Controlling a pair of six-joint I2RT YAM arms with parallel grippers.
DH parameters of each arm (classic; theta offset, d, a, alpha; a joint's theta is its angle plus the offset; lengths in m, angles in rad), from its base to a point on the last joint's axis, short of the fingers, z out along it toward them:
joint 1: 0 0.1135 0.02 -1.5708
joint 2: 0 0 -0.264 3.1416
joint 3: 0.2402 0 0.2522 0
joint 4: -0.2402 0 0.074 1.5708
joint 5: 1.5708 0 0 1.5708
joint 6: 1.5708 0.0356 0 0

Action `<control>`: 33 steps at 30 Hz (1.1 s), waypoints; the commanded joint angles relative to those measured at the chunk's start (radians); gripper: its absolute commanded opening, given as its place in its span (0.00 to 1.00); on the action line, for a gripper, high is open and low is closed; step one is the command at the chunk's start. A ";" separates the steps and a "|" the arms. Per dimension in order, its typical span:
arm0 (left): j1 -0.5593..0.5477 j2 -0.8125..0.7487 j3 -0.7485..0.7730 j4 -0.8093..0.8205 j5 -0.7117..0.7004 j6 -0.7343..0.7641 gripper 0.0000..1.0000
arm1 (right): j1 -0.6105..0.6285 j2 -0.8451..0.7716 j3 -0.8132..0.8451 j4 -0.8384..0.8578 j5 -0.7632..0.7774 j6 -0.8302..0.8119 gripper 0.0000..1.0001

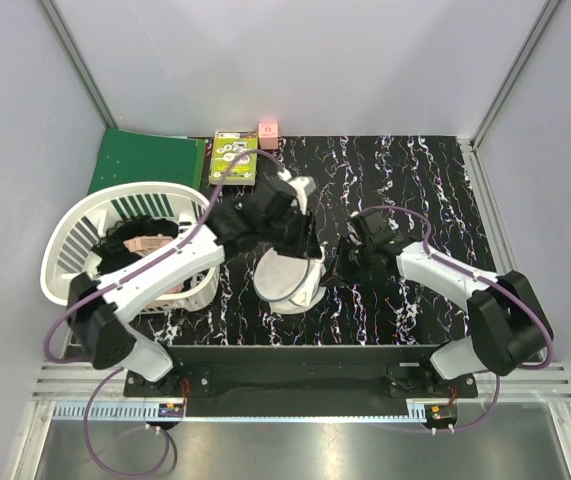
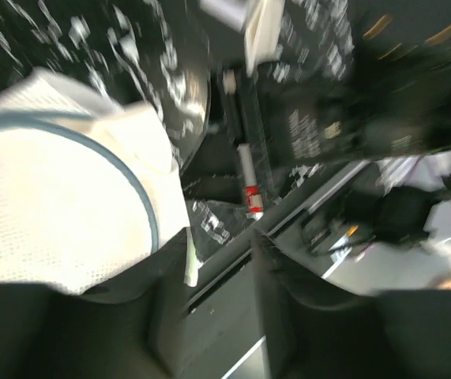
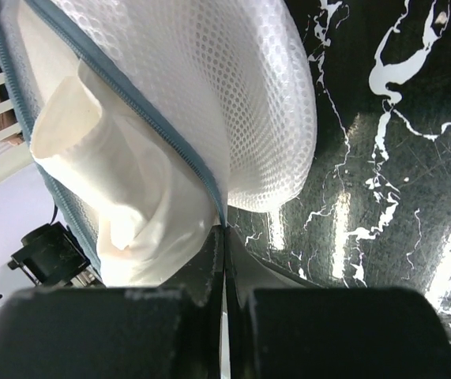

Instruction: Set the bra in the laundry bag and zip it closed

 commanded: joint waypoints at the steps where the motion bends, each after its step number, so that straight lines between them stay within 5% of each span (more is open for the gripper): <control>1: -0.048 0.026 0.056 0.039 0.079 0.017 0.32 | 0.008 -0.053 0.053 -0.039 0.024 -0.001 0.00; 11: -0.045 0.131 -0.053 0.124 0.091 -0.038 0.16 | 0.006 -0.093 0.076 -0.091 0.033 0.016 0.00; 26: -0.045 0.243 -0.228 0.466 0.194 -0.066 0.09 | -0.026 -0.154 0.063 -0.194 0.068 0.021 0.00; 33: -0.040 0.091 -0.118 0.316 0.199 -0.013 0.41 | -0.027 -0.160 0.040 -0.200 0.065 0.010 0.00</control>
